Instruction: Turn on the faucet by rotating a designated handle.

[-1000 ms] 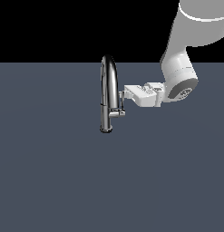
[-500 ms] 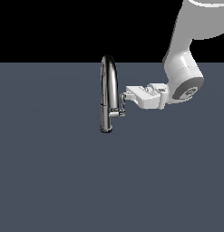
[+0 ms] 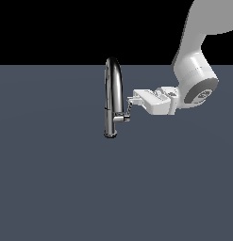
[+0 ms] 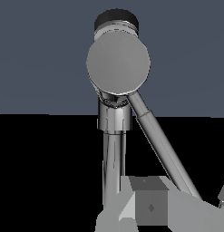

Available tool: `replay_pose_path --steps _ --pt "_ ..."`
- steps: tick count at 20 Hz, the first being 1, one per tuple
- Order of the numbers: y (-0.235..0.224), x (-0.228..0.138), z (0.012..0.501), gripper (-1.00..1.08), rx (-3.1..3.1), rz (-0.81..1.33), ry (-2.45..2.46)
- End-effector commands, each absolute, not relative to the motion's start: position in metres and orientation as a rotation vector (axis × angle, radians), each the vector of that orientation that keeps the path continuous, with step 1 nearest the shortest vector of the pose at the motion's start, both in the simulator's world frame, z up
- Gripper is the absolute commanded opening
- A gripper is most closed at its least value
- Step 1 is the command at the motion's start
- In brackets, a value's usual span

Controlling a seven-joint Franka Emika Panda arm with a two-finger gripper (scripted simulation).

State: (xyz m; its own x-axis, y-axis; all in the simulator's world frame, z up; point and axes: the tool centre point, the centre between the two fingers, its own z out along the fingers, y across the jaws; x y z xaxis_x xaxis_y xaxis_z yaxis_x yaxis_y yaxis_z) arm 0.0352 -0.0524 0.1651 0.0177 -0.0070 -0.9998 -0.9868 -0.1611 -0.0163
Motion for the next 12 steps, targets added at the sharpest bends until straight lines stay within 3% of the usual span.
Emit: replay_pose_path --steps 1,12 --pt "-0.053 0.026 0.158 -1.00 -1.339 1.320 1.122" --pt "-0.056 -0.011 0.134 -1.00 -1.340 1.328 1.116"
